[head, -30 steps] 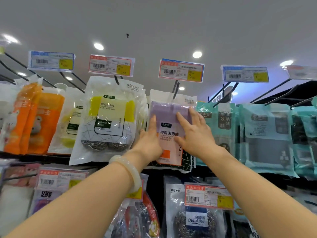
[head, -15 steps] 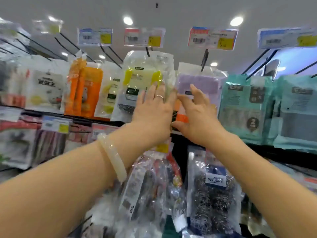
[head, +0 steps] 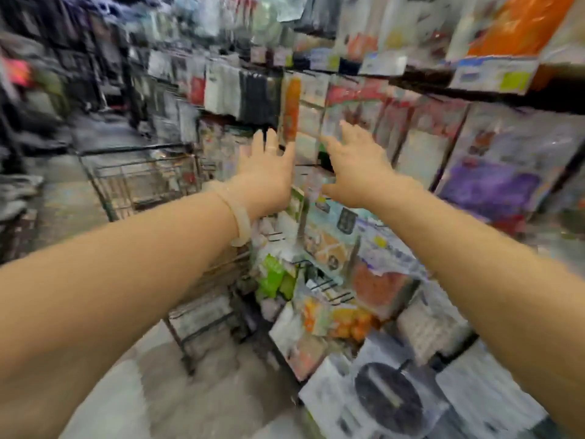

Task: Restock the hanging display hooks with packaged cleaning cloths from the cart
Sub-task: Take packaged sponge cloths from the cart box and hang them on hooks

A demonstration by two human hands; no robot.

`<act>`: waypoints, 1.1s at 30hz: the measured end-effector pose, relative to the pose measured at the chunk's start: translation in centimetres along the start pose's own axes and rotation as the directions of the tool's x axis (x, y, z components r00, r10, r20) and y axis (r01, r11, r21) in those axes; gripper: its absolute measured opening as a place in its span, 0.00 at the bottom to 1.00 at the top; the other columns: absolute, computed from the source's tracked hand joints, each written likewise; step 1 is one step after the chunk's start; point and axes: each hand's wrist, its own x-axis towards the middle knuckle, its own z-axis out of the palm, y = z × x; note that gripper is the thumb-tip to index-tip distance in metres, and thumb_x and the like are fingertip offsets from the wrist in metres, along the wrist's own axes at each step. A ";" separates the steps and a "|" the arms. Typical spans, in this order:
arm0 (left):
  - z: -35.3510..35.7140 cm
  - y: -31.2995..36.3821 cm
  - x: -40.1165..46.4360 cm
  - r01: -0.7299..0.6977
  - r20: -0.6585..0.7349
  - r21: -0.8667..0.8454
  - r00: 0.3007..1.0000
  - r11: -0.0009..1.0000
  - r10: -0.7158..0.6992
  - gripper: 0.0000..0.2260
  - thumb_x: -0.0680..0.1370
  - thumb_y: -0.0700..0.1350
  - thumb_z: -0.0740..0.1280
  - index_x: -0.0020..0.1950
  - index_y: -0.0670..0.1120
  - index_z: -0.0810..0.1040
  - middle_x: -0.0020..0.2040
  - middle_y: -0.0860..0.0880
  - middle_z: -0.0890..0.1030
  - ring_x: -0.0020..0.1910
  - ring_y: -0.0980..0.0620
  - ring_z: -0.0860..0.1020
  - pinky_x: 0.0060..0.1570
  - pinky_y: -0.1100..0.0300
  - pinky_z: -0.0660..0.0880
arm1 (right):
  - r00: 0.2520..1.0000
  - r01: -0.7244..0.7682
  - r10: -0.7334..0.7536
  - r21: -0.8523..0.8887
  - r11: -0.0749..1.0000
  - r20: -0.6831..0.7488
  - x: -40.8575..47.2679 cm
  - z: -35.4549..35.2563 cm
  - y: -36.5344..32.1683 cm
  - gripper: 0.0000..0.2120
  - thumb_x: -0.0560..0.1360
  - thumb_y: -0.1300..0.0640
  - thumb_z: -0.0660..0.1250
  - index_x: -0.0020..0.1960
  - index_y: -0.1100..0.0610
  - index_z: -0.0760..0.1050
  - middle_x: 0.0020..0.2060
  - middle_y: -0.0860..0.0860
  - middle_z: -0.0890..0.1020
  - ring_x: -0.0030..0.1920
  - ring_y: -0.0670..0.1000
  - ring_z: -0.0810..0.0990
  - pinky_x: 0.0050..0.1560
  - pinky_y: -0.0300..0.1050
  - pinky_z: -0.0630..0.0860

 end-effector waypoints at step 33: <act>47.8 -42.6 23.6 0.584 0.631 0.028 0.619 0.811 -0.467 0.33 0.76 0.43 0.65 0.77 0.46 0.53 0.78 0.40 0.49 0.77 0.40 0.50 0.72 0.45 0.55 | 0.547 0.111 -0.445 0.466 0.878 0.709 44.4 60.9 -33.5 0.34 0.75 0.55 0.64 0.75 0.57 0.52 0.72 0.59 0.61 0.71 0.60 0.62 0.70 0.51 0.61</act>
